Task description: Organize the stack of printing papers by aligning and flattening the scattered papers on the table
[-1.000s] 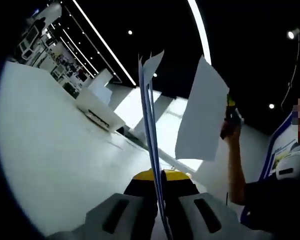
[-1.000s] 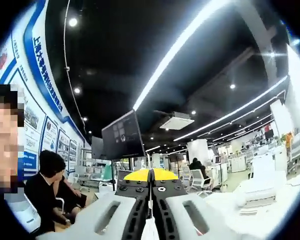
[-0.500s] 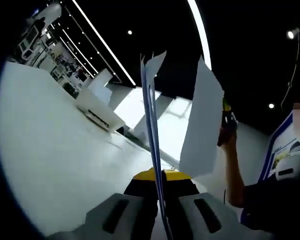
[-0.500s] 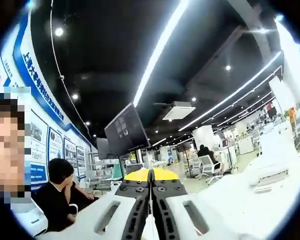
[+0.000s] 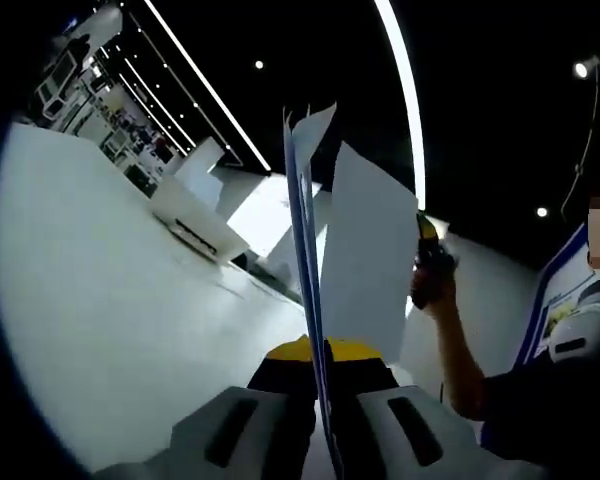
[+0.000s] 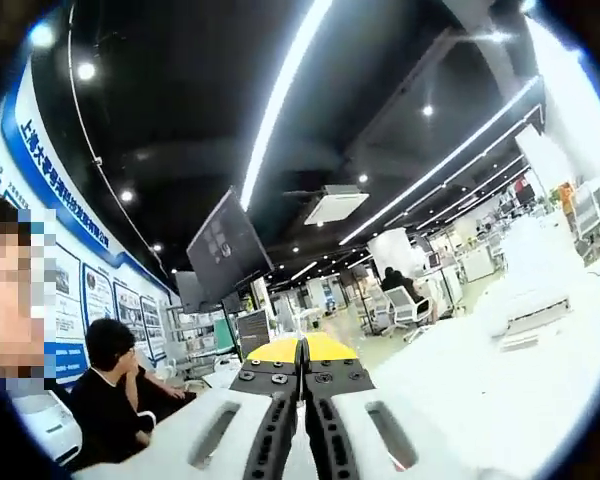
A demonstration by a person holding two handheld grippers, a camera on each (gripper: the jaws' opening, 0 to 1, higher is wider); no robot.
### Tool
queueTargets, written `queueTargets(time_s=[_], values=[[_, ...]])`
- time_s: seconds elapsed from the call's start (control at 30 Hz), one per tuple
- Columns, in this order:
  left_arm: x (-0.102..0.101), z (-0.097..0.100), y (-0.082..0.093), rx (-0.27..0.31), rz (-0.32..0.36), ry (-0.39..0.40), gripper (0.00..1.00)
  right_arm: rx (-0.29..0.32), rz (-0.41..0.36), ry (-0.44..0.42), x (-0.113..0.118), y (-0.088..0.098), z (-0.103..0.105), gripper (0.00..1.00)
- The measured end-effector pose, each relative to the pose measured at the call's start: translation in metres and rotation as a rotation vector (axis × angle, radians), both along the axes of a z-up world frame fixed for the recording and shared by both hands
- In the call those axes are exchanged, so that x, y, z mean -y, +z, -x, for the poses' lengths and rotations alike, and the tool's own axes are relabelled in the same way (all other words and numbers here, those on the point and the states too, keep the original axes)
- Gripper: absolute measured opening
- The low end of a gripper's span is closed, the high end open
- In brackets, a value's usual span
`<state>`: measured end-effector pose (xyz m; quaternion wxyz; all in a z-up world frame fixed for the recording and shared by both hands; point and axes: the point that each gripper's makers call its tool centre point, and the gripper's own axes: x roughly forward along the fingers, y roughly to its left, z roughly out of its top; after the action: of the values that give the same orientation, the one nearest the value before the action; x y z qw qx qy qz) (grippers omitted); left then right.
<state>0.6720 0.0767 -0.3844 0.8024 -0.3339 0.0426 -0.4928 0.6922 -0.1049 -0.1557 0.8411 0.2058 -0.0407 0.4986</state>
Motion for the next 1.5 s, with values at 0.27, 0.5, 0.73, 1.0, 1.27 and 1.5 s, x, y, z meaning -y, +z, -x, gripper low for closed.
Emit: queueTargets(time_s=[0.27, 0.5, 0.73, 1.0, 1.27, 1.5], values=[[0.001, 0.002, 0.001, -0.001, 0.001, 0.0, 0.06, -0.032, 0.007, 0.02, -0.004, -0.011, -0.004, 0.0], [0.0, 0.0, 0.001, -0.001, 0.002, -0.001, 0.06, -0.016, 0.028, 0.036, -0.016, -0.009, 0.004, 0.0], [-0.005, -0.004, -0.001, -0.001, 0.003, -0.003, 0.06, -0.055, 0.012, 0.032, -0.018, -0.021, -0.007, 0.0], [-0.007, -0.006, -0.002, -0.001, 0.003, -0.002, 0.06, -0.116, 0.002, 0.015, -0.016, -0.047, -0.025, 0.0], [-0.008, -0.008, -0.003, 0.0, -0.001, 0.003, 0.07, -0.157, -0.04, -0.005, -0.009, -0.065, -0.031, 0.0], [-0.007, -0.006, -0.002, 0.002, 0.003, -0.001, 0.09, -0.197, -0.087, 0.024, -0.015, -0.072, -0.03, 0.0]])
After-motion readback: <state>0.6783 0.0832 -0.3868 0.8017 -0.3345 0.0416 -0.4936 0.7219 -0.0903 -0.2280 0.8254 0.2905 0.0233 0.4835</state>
